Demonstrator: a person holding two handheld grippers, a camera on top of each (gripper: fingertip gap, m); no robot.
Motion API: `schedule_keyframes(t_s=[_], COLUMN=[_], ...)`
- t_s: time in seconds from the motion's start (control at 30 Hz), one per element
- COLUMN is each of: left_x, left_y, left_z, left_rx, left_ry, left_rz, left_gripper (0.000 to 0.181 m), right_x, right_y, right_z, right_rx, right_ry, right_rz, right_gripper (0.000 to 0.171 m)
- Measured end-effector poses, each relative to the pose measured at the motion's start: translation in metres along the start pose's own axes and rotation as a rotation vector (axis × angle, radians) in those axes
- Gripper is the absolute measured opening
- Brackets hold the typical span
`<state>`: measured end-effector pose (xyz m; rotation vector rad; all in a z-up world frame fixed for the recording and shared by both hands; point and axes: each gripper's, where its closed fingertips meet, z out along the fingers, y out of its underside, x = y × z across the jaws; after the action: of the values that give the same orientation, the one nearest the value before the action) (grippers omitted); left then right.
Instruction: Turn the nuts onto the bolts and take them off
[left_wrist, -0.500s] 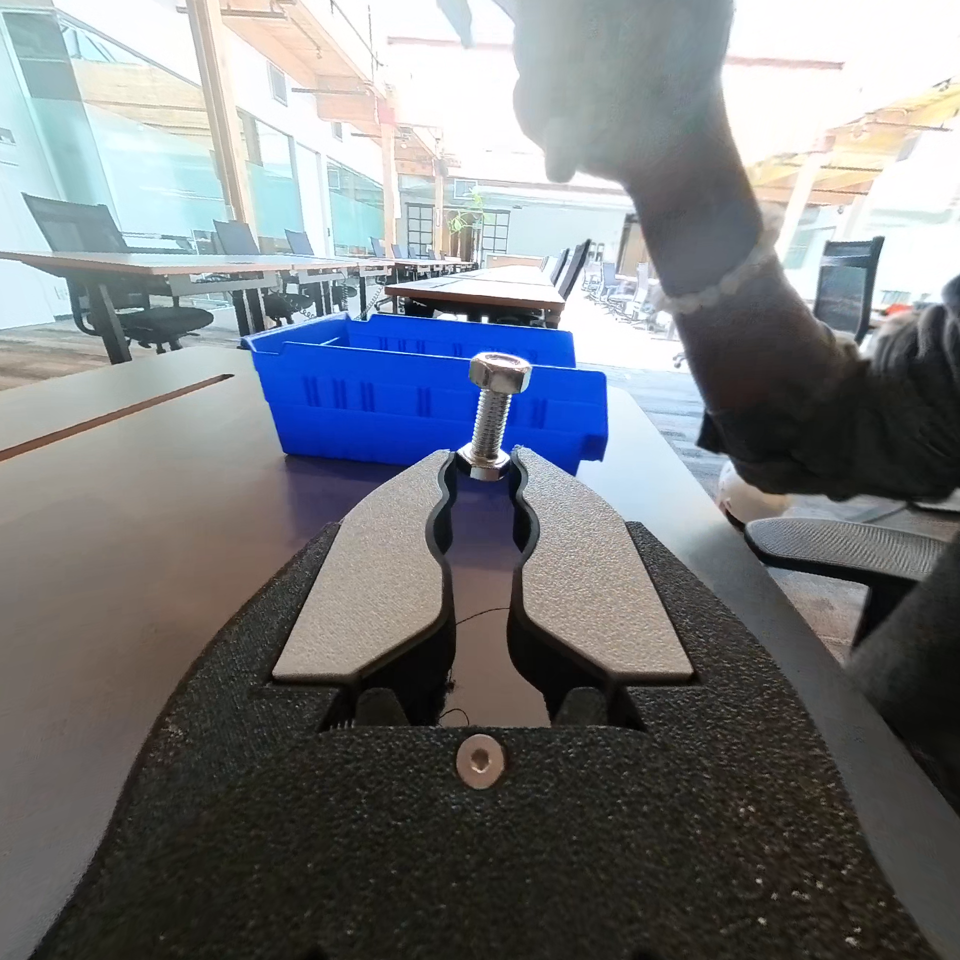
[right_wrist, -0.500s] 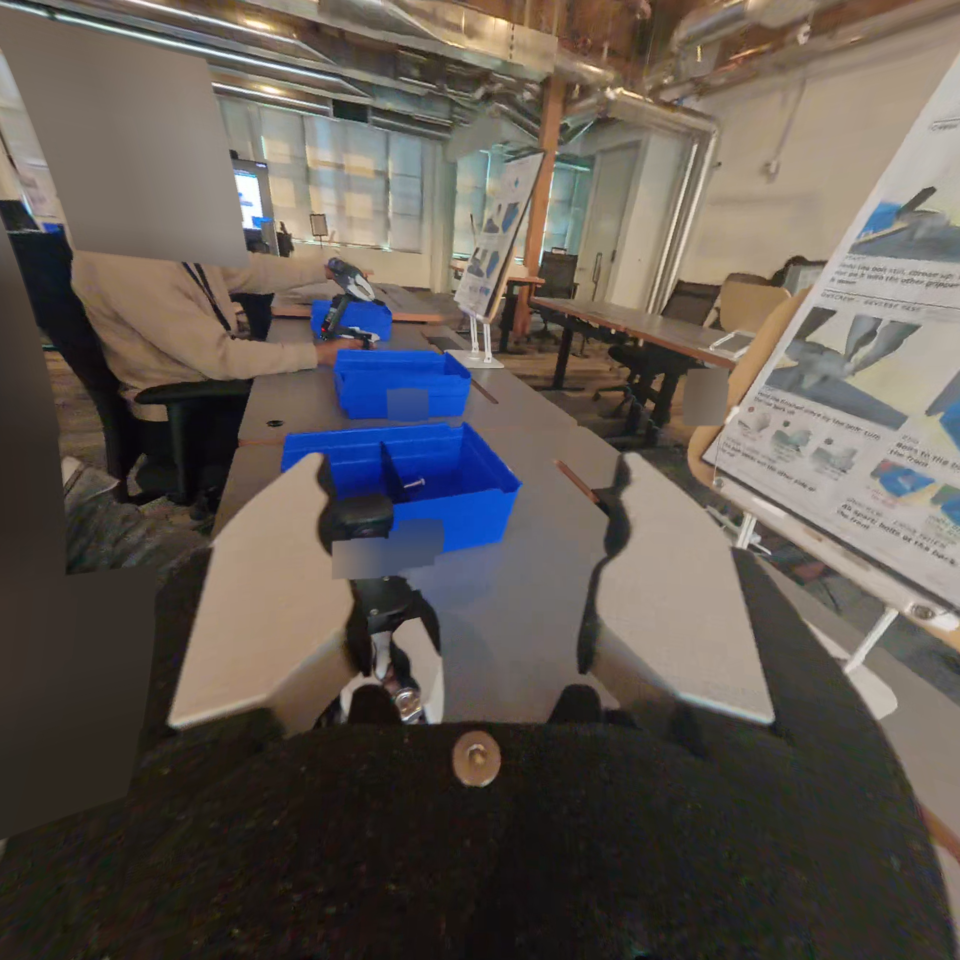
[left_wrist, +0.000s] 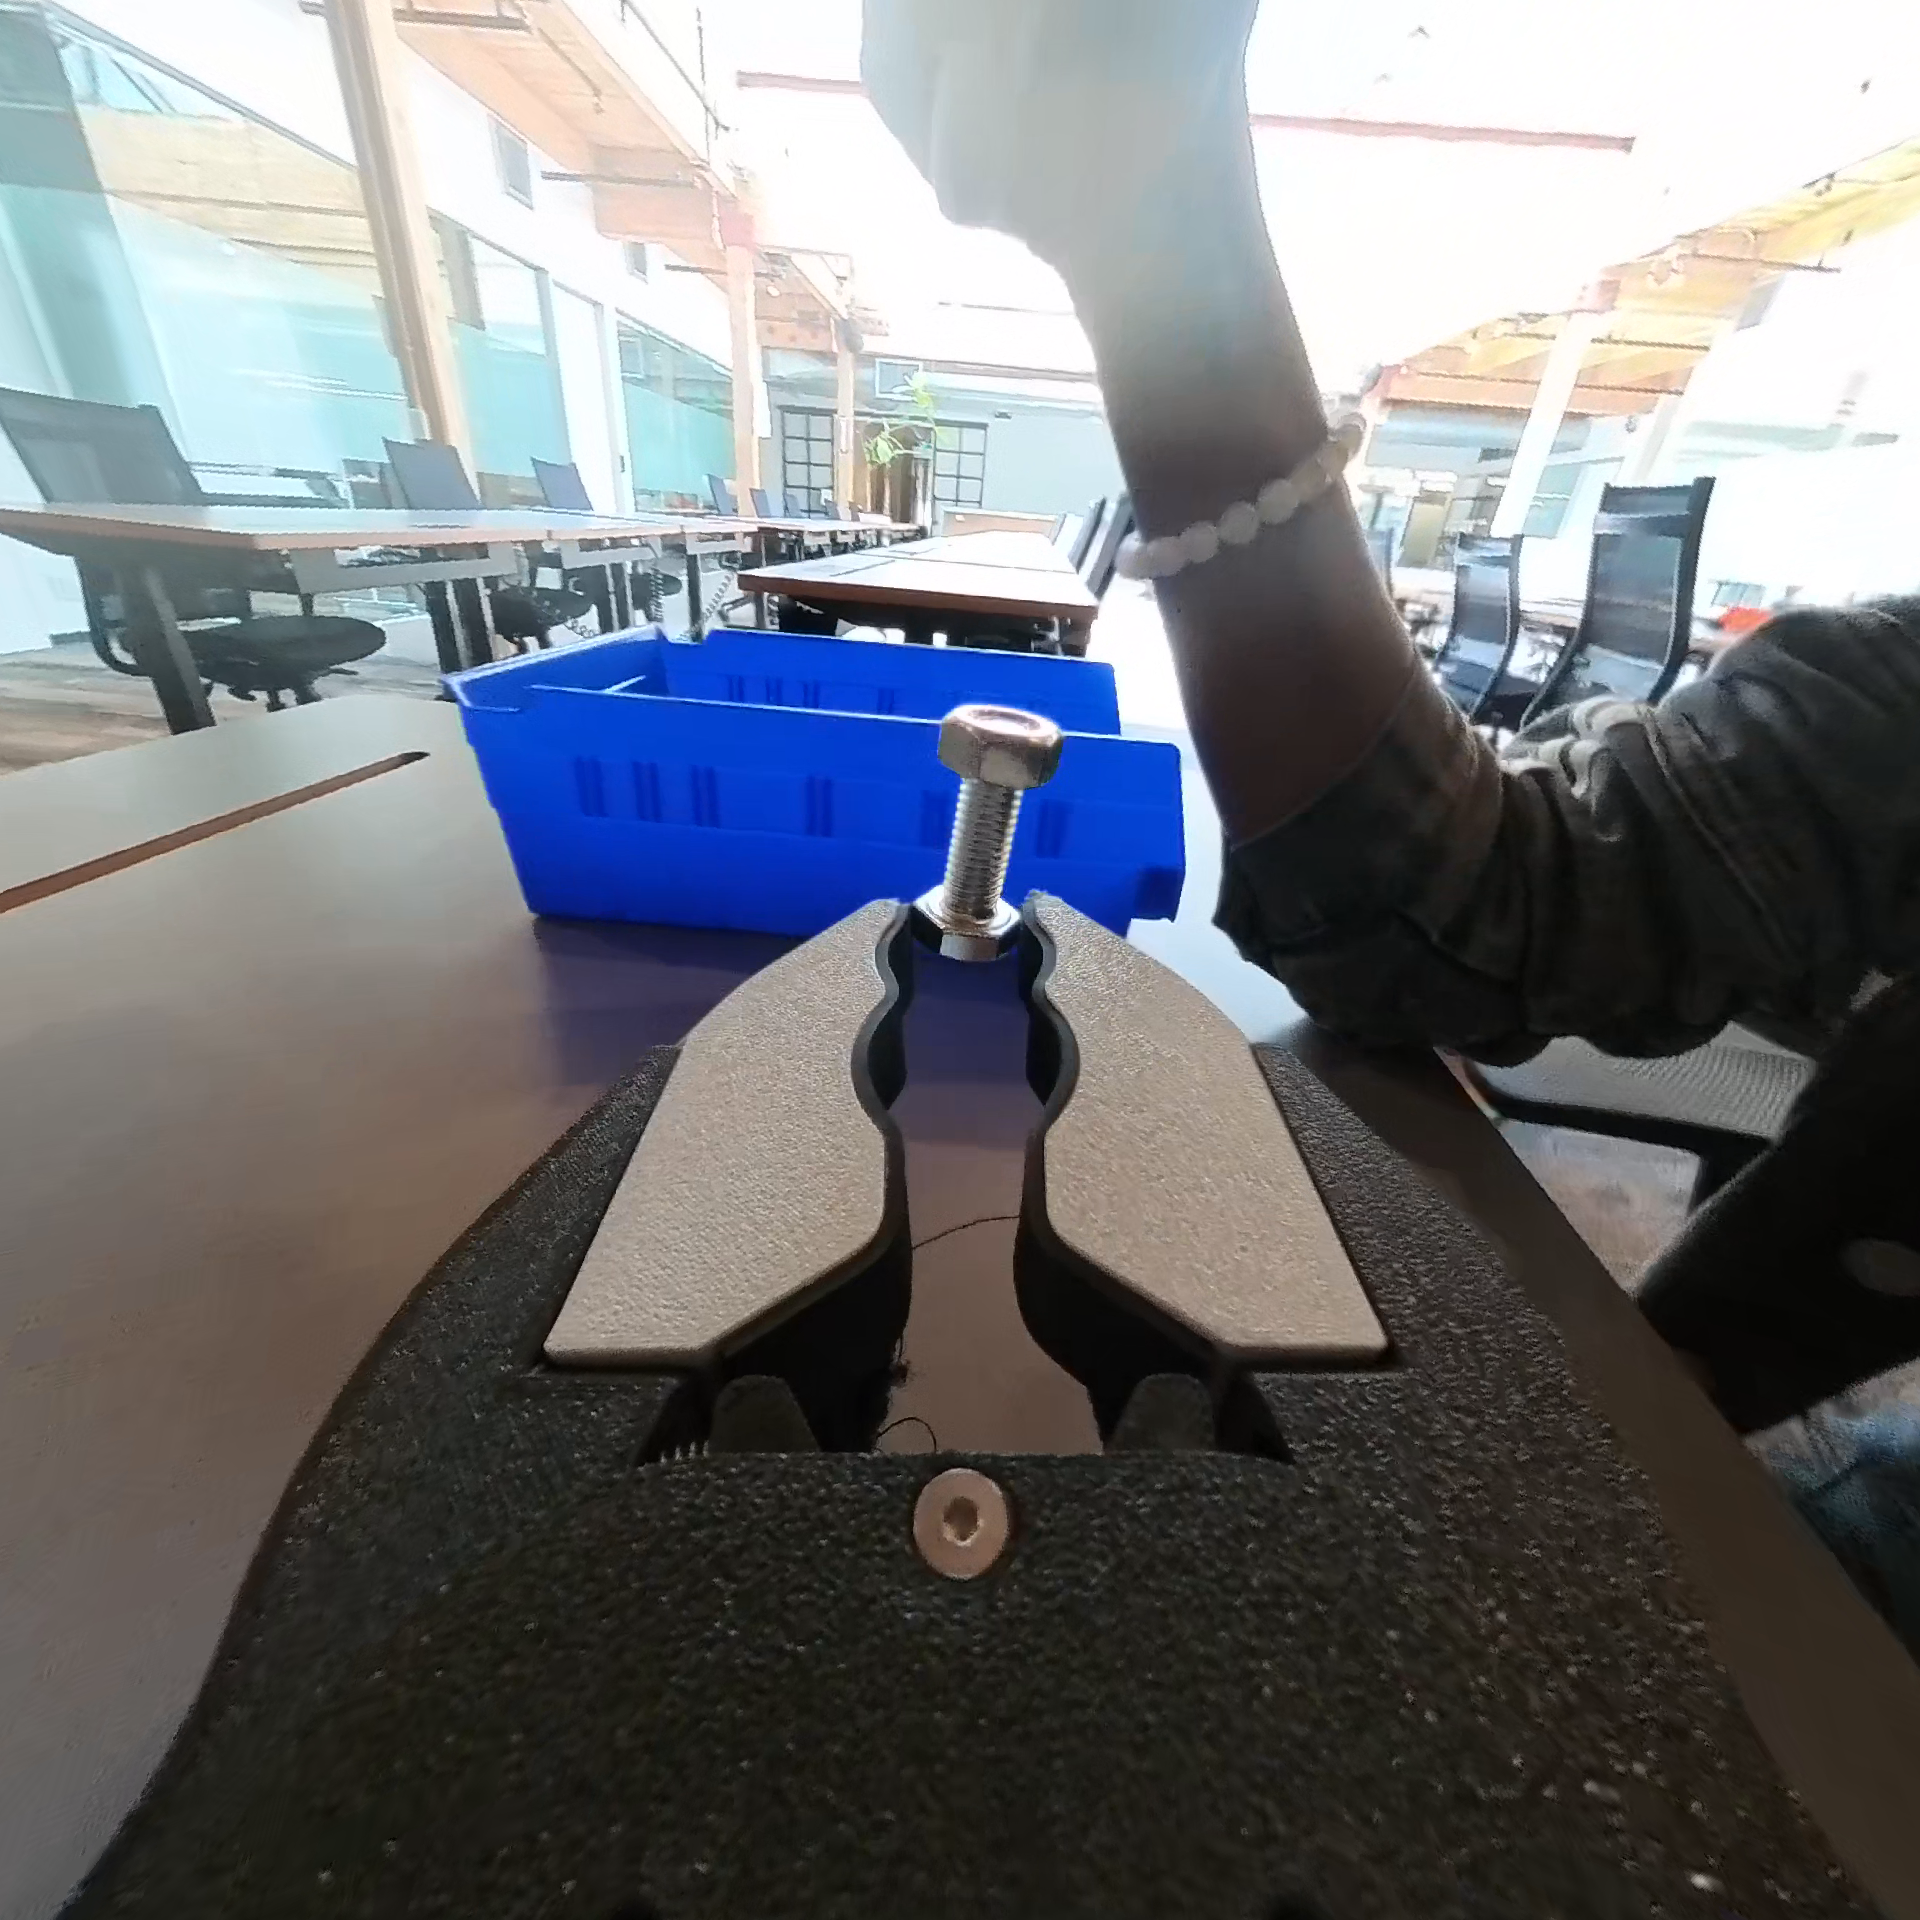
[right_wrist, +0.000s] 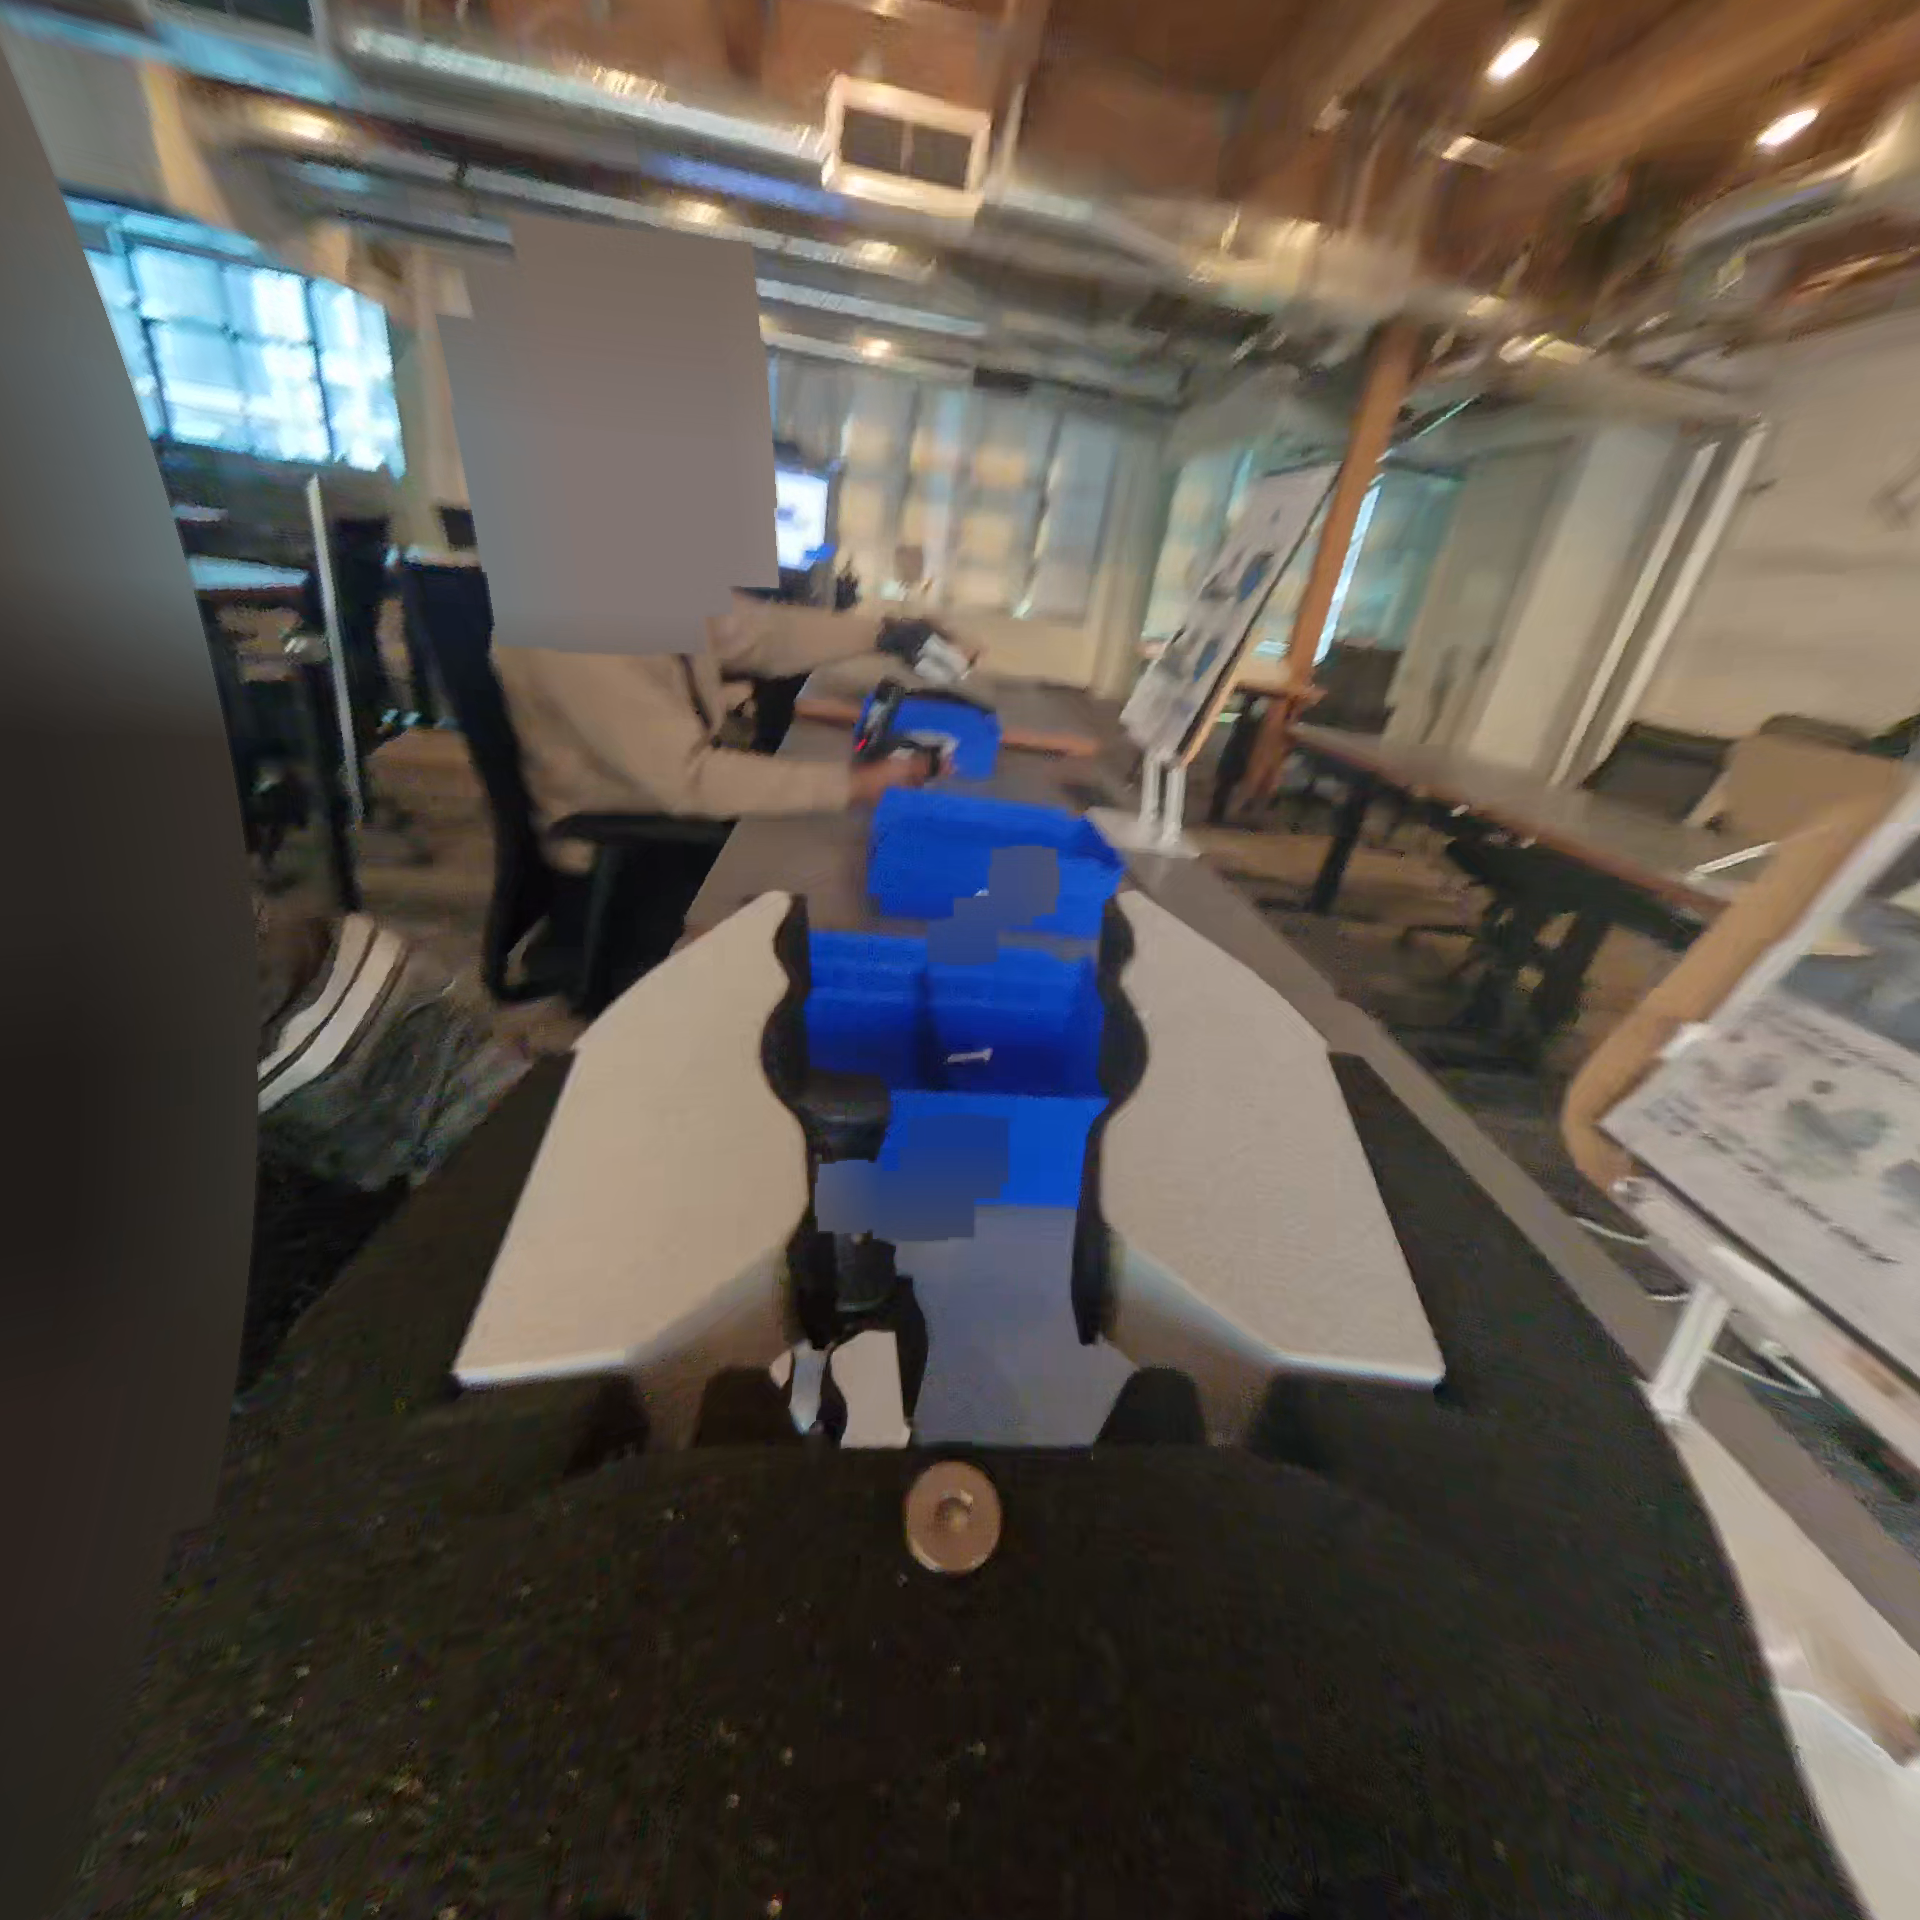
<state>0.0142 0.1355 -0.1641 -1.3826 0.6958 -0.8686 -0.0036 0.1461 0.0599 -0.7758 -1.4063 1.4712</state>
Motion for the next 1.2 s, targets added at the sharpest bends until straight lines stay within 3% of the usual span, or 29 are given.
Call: schedule_keyframes(t_s=[0.1,0.27,0.4,0.53,0.93,1.2], left_x=[0.004,-0.001,0.002,0.008,0.013,0.002], left_y=[0.003,0.004,0.003,0.005,0.004,-0.001], left_z=[0.003,0.000,-0.001,-0.004,-0.015,-0.016], left_rx=[-0.022,-0.036,-0.030,-0.042,-0.052,-0.011], left_ry=[0.004,-0.007,0.028,0.087,0.208,0.110], left_rz=[0.016,0.011,-0.001,-0.008,-0.074,-0.046], left_gripper=[0.019,0.019,0.019,0.019,0.019,0.019], right_x=[-0.022,-0.053,-0.091,-0.080,-0.055,-0.048], right_y=[0.031,0.123,0.126,0.165,0.195,0.195], right_z=[0.019,0.008,0.010,-0.002,-0.009,-0.006], right_rx=[-0.155,-0.730,-0.696,-0.979,-1.106,-1.106], right_ry=[-0.146,-0.310,-0.529,-0.492,-0.456,-0.406], right_rz=[-0.081,-0.366,-0.350,-0.322,-0.273,-0.314], right_gripper=[0.017,0.035,0.031,0.034,0.029,0.017])
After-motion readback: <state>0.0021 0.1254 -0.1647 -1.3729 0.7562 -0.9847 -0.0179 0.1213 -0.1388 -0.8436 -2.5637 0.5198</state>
